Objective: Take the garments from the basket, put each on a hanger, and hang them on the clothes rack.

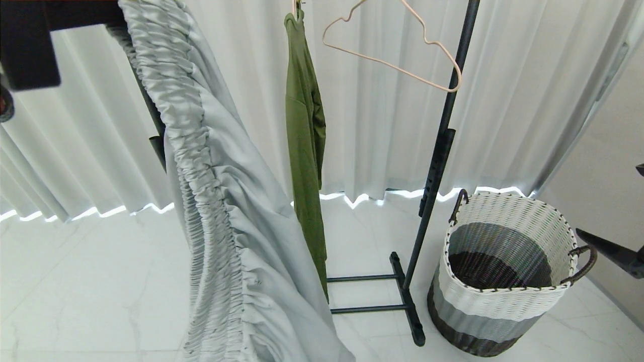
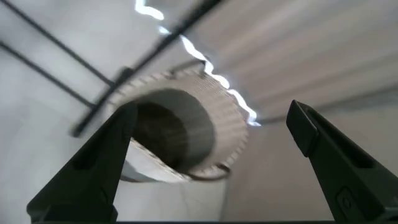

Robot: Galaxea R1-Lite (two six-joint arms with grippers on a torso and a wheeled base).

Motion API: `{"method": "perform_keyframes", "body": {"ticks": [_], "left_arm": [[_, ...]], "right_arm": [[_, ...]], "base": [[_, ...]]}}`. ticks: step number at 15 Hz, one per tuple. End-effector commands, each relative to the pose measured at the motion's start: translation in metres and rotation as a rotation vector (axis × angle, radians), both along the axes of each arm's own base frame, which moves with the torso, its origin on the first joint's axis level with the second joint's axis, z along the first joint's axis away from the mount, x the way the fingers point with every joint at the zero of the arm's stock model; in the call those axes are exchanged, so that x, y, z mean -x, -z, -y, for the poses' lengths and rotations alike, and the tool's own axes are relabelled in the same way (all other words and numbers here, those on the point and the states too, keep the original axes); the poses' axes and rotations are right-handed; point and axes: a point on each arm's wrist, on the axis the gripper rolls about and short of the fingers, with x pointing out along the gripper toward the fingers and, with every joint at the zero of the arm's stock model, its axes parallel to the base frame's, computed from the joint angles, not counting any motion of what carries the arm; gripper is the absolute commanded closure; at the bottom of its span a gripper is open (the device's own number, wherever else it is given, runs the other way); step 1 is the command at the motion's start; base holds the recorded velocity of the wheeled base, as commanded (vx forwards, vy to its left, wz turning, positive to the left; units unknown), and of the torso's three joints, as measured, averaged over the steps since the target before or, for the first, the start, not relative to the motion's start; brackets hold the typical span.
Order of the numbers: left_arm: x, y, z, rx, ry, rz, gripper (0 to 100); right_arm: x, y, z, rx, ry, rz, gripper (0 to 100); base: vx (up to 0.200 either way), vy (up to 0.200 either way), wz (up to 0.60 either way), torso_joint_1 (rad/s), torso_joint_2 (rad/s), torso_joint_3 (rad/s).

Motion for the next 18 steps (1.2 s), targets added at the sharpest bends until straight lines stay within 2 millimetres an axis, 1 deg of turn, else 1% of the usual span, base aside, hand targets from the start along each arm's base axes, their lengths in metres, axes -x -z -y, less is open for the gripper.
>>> {"method": "perform_keyframes", "body": {"ticks": [1, 3, 4, 6, 7, 8, 13, 17, 18], "left_arm": [[-0.001, 0.001, -0.009, 0.005, -0.039, 0.004, 100], [-0.005, 0.0, -0.016, 0.001, -0.095, 0.01, 100], [-0.005, 0.001, -0.021, -0.012, -0.115, 0.016, 100], [-0.004, 0.007, -0.024, -0.036, -0.124, 0.008, 100], [-0.001, 0.014, -0.028, -0.05, -0.123, -0.004, 100], [0.001, 0.016, -0.03, -0.051, -0.123, -0.004, 100], [0.001, 0.019, -0.029, -0.059, -0.12, -0.01, 100], [0.005, 0.022, -0.034, -0.091, -0.117, -0.001, 100], [0.006, 0.024, -0.035, -0.104, -0.116, 0.001, 100]], "right_arm": [[0.013, 0.02, 0.019, 0.028, 0.1, 0.049, 0], [0.014, 0.025, 0.025, 0.022, 0.154, 0.052, 0], [0.015, 0.025, 0.028, 0.019, 0.185, 0.056, 0], [0.014, 0.025, 0.032, 0.001, 0.223, 0.058, 0], [0.015, 0.024, 0.034, -0.037, 0.249, 0.059, 0], [0.015, 0.024, 0.035, -0.051, 0.262, 0.06, 0], [0.019, 0.026, 0.038, -0.064, 0.286, 0.063, 0], [0.022, 0.029, 0.039, -0.066, 0.286, 0.063, 0], [0.022, 0.029, 0.039, -0.064, 0.286, 0.062, 0]], "base": [[0.0, 0.0, 0.0, 0.0, 0.0, 0.0], [0.0, 0.0, 0.0, 0.0, 0.0, 0.0], [0.0, 0.0, 0.0, 0.0, 0.0, 0.0], [0.0, 0.0, 0.0, 0.0, 0.0, 0.0], [0.0, 0.0, 0.0, 0.0, 0.0, 0.0], [0.0, 0.0, 0.0, 0.0, 0.0, 0.0], [0.0, 0.0, 0.0, 0.001, -0.01, -0.009], [0.0, 0.0, 0.0, 0.056, -0.24, -0.281], [0.0, 0.0, 0.0, 0.115, -0.56, -0.354]]}}
